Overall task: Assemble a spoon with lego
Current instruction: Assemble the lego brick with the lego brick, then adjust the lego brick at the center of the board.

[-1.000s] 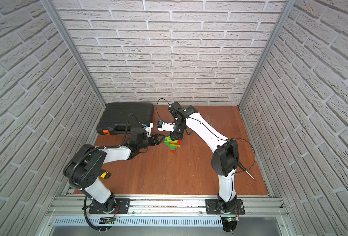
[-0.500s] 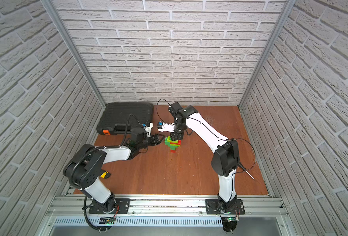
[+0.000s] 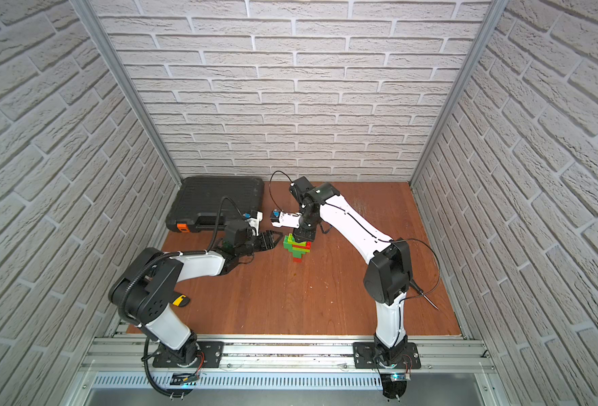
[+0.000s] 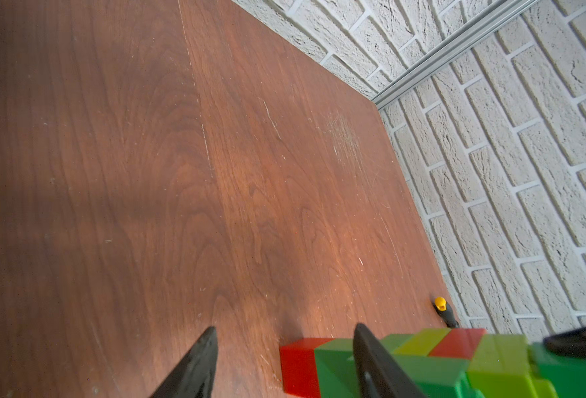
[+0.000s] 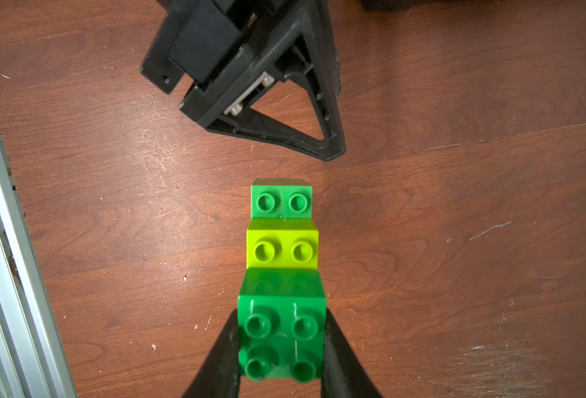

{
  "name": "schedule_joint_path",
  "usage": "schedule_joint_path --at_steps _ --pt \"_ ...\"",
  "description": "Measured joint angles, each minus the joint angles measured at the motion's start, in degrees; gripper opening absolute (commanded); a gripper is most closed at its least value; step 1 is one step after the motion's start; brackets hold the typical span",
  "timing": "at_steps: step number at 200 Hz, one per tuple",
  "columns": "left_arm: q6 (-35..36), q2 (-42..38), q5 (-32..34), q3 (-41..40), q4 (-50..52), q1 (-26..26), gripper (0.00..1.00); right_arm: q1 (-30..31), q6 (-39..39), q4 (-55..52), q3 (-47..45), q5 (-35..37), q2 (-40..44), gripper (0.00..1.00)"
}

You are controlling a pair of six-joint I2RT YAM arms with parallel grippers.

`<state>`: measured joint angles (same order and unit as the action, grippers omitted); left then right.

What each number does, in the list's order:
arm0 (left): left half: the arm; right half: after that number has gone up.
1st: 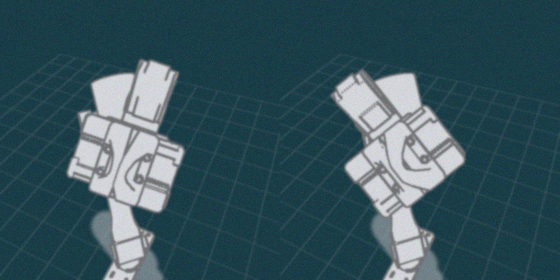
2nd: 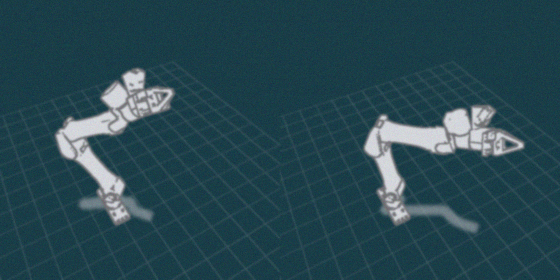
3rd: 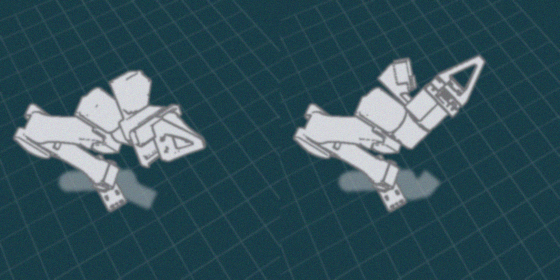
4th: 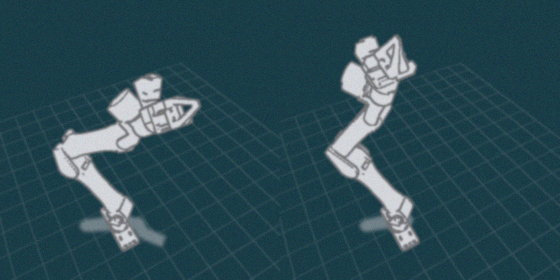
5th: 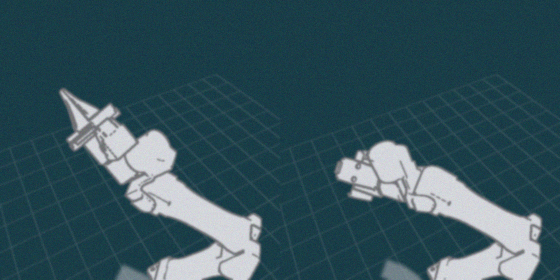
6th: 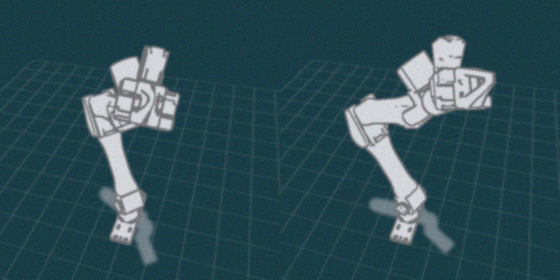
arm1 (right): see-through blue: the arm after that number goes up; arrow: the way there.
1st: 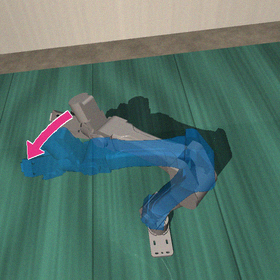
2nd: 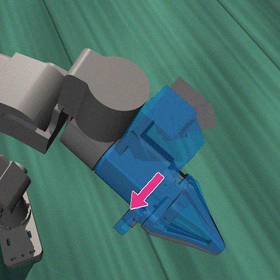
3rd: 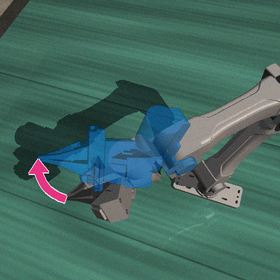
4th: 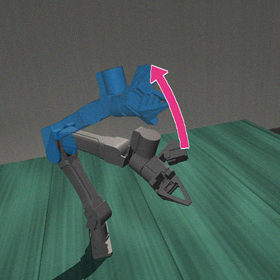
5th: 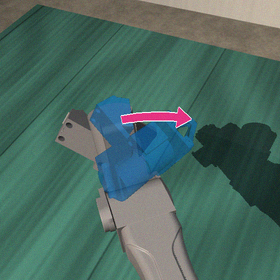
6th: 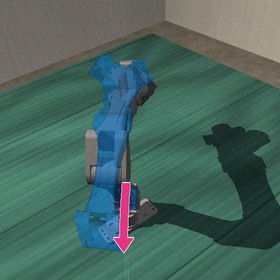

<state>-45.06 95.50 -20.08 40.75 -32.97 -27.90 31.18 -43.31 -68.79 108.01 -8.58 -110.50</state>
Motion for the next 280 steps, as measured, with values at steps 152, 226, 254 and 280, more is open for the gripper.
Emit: schedule_joint_path --at_steps 152,226,254,280 --pt "0.00 -0.61 0.68 -1.03 0.04 0.02 0.62 0.92 4.00 -2.03 1.07 0.59 -5.38 0.42" --pt "-0.02 -1.20 0.72 -1.42 0.15 0.22 0.62 0.96 4.83 -1.62 1.07 1.38 -5.66 0.14" --pt "0.02 -2.54 0.70 -1.51 1.05 0.70 0.62 0.96 5.14 -1.57 1.07 1.40 -5.64 0.12" --pt "0.76 -5.79 0.70 -1.49 4.72 2.12 0.63 0.13 6.58 -0.63 -0.04 -0.55 -4.20 0.12"
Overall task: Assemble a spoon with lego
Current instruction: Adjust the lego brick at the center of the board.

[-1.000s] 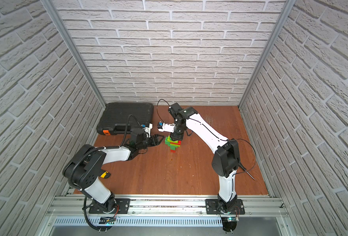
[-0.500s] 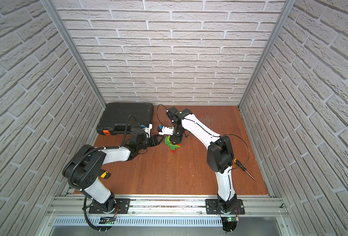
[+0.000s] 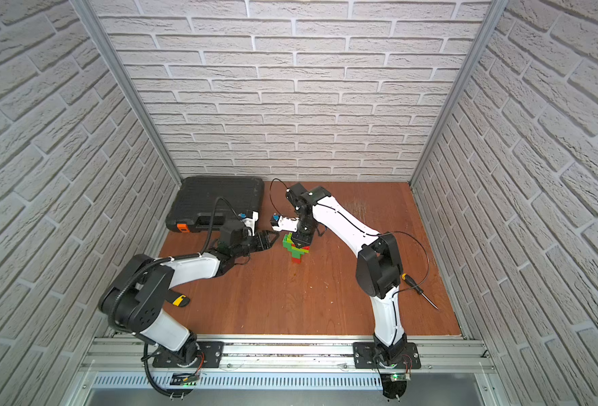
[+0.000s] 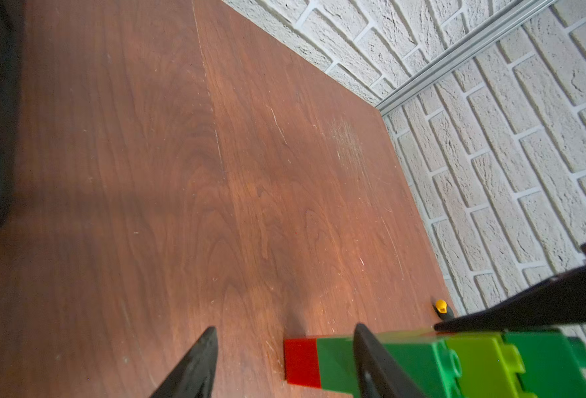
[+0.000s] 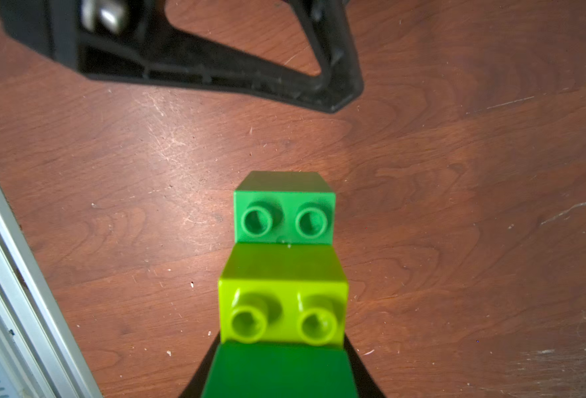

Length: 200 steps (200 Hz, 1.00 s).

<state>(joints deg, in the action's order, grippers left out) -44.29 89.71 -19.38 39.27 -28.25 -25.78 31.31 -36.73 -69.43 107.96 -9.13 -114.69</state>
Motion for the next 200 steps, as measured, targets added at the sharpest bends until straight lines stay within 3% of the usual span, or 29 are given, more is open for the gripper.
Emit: schedule_joint_path --at_steps 34,65,113,170,200 --pt "3.21 -5.70 0.33 2.58 9.27 2.49 0.63 -3.65 6.67 7.76 -10.25 -11.78 9.07 0.12" --pt "6.27 -9.25 0.55 7.04 17.27 4.98 0.64 -9.49 18.97 23.32 -24.68 -27.56 16.90 0.11" --pt "11.15 -11.13 1.11 14.64 27.54 7.45 0.66 -11.28 39.50 51.04 -39.34 -43.78 13.09 0.11" --pt "12.83 -10.91 1.11 16.26 31.78 8.15 0.66 -10.99 54.95 73.83 -43.23 -49.79 5.92 0.11" --pt "12.81 -10.36 1.03 16.28 31.89 8.15 0.65 -11.41 68.08 95.56 -47.36 -50.49 2.60 0.12"
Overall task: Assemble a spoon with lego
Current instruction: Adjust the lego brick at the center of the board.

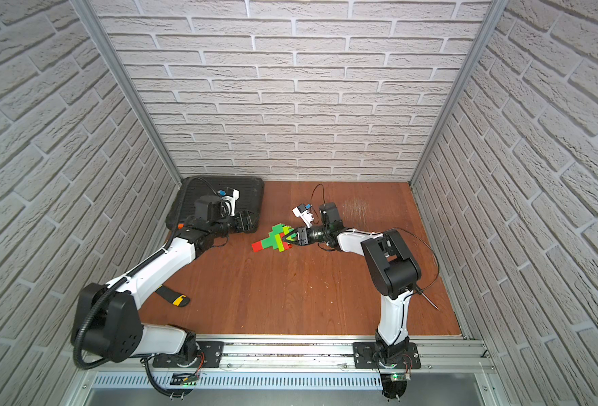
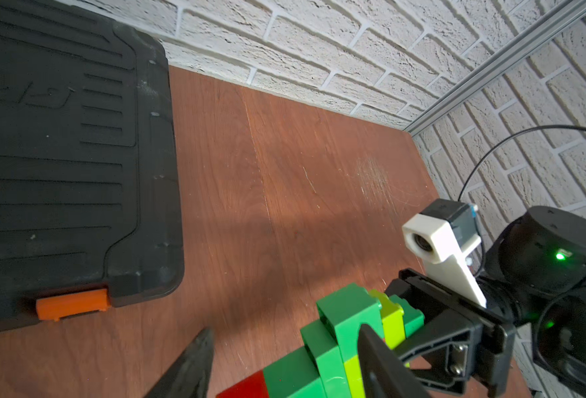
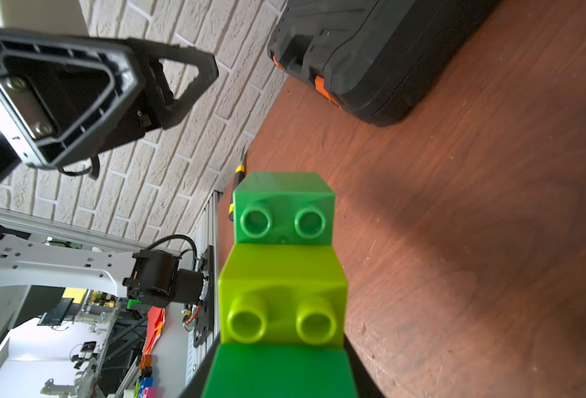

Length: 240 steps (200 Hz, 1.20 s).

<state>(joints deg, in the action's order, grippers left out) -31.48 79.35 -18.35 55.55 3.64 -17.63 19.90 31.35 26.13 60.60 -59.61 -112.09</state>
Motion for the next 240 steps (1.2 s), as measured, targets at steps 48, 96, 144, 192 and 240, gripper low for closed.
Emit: schedule_joint_path --at_steps 48,96,144,192,240 --pt "0.22 0.83 -0.07 1.22 2.01 -0.02 0.66 -1.22 15.34 22.40 -4.26 0.59 -8.20 0.12" --pt "0.20 1.95 -0.17 2.47 2.01 -0.55 0.65 -1.70 21.24 34.34 -4.68 -0.74 -10.16 0.13" --pt "-0.07 6.40 -0.63 2.67 1.92 -2.32 0.66 -1.86 27.04 42.36 -5.35 -1.57 -15.41 0.13" --pt "-0.63 9.22 -1.46 4.37 0.83 -3.08 0.66 -2.19 28.79 47.25 -6.08 -2.08 -17.44 0.14" --pt "-1.11 11.39 -1.70 4.39 0.11 -3.56 0.65 -2.45 30.25 49.99 -6.10 -2.58 -20.79 0.14"
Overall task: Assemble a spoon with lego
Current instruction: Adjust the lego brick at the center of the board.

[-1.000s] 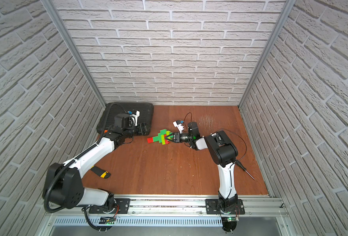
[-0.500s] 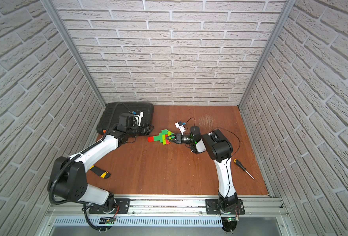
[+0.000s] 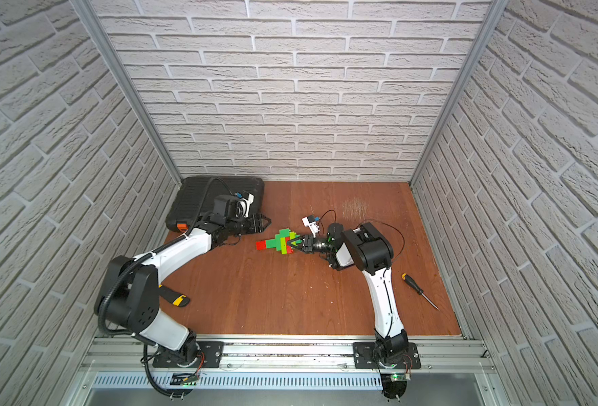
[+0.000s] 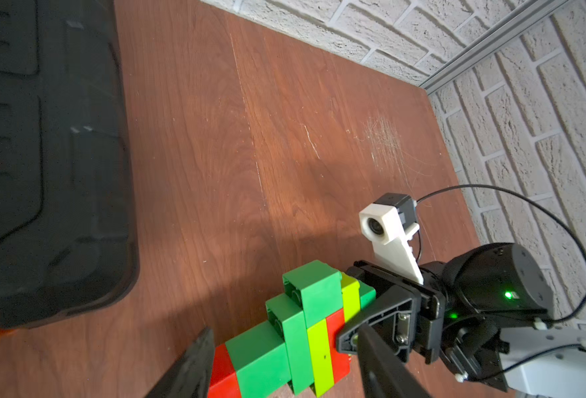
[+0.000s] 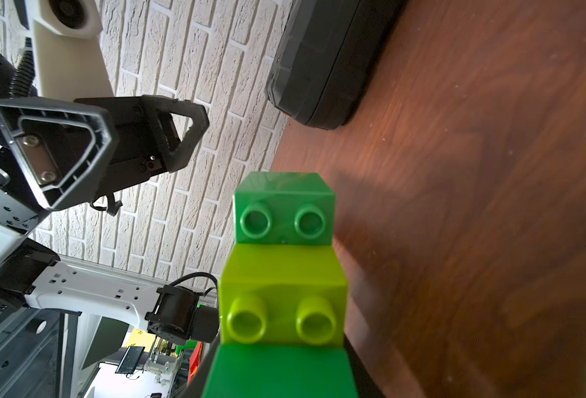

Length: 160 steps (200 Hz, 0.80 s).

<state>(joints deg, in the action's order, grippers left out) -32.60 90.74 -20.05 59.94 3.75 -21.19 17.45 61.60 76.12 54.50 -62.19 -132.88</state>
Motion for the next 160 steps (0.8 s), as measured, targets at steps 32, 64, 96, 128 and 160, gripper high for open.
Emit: schedule_joint_path --at_steps 32,64,96,128,160 --pt "-0.48 0.90 -0.42 0.00 -0.94 -0.15 0.65 -0.07 0.61 1.95 0.20 -0.90 -0.74 0.18" --pt "-0.52 1.44 -0.66 0.00 -1.22 -0.26 0.66 -0.07 0.92 2.16 0.20 -1.07 -0.79 0.51" --pt "-0.52 1.79 -0.79 0.00 -1.44 -0.26 0.68 -0.11 1.53 4.09 0.68 -1.90 0.00 0.97" --pt "-0.57 2.54 -1.29 0.00 -2.05 0.04 0.76 -0.48 -1.70 0.42 1.05 -1.77 1.73 1.00" --pt "-1.07 4.20 -2.93 0.00 -2.99 0.70 0.98 -1.81 -11.13 -15.52 1.05 0.22 6.56 1.00"
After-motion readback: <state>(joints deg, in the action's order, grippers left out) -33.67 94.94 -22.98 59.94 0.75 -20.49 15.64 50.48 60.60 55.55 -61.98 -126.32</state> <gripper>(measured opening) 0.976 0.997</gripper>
